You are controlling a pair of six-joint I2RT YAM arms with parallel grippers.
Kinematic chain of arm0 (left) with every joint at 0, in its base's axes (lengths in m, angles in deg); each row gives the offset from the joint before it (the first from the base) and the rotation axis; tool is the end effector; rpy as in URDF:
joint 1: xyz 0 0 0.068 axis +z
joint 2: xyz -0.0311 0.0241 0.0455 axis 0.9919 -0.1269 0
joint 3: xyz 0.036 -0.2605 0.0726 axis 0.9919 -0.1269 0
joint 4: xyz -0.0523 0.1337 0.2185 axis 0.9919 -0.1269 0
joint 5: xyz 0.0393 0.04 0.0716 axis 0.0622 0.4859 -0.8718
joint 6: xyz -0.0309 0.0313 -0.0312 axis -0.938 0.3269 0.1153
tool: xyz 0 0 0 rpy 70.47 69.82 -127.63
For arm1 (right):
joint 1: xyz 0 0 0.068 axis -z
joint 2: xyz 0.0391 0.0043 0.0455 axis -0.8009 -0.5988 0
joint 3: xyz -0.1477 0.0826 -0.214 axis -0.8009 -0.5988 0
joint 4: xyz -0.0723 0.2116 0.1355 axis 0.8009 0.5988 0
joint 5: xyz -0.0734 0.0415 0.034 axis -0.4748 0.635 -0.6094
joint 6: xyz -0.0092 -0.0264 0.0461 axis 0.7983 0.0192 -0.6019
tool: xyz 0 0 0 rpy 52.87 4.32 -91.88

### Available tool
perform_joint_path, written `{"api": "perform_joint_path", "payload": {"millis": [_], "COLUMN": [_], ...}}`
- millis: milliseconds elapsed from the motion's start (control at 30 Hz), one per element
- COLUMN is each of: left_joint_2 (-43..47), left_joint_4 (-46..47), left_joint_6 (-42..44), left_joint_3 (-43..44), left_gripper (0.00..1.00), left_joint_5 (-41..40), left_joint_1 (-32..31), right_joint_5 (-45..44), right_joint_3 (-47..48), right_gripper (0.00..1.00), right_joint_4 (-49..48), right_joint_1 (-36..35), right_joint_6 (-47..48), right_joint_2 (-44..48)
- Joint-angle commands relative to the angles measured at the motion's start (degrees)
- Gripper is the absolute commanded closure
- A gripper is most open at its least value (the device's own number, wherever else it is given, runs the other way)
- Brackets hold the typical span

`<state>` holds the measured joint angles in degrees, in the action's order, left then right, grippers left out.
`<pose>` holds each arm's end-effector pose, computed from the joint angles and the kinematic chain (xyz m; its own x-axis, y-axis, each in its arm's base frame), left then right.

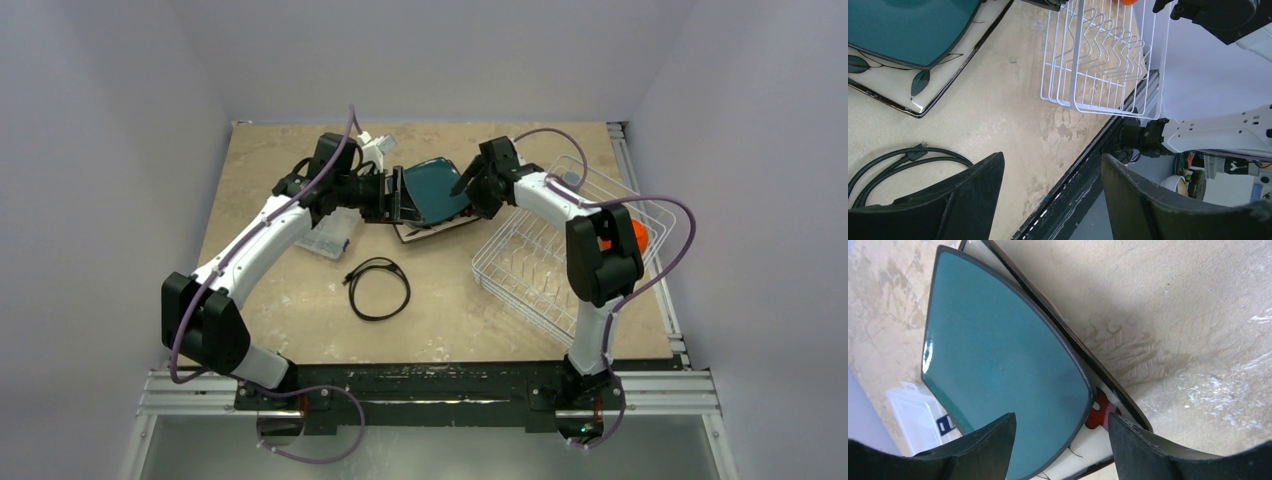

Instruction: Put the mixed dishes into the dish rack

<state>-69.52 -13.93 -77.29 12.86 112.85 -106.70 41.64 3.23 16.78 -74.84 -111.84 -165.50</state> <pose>0.2912 -0.1527 0.3239 -0.8867 -0.0395 -0.4607 0.3425 0.6134 -0.7117 0.3979 0.1583 0.2093 -0.7162 0.6149 -0.3300 0.4000 0.7492 0.5280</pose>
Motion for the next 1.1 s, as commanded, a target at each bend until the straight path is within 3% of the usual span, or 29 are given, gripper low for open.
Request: {"api": "perform_joint_path", "payload": {"millis": [0,567,867,1000,1067], "left_joint_2": [2.0,2.0,2.0,1.6,1.7], "left_joint_4": [2.5,2.7,2.7,2.7,2.6], "left_joint_6": [-1.1,-1.3,-1.3,-1.4,-1.3], "left_joint_3": [2.0,1.8,1.8,1.8,1.8], "left_gripper": [0.30,0.31,0.31,0.31,0.31], "left_joint_5": [2.1,2.2,2.1,2.3,2.3], "left_joint_1": [0.7,1.1,1.3,1.4,1.4], "right_joint_5": [-1.2,-1.0,-1.6,-0.7,1.6], "right_joint_3": [-0.2,-9.0,-14.5,-18.7,-21.5], "right_gripper": [0.33,0.49,0.77,1.00,1.00], "right_joint_4": [-2.9,-15.0,-20.8,-27.3,-31.7], "right_joint_1": [-0.2,-0.1,0.7,1.5,2.3], "right_joint_6": [-3.8,-11.5,-15.6,-16.1,-16.2], "right_joint_2": [0.6,1.0,2.8,4.8,6.0]}}
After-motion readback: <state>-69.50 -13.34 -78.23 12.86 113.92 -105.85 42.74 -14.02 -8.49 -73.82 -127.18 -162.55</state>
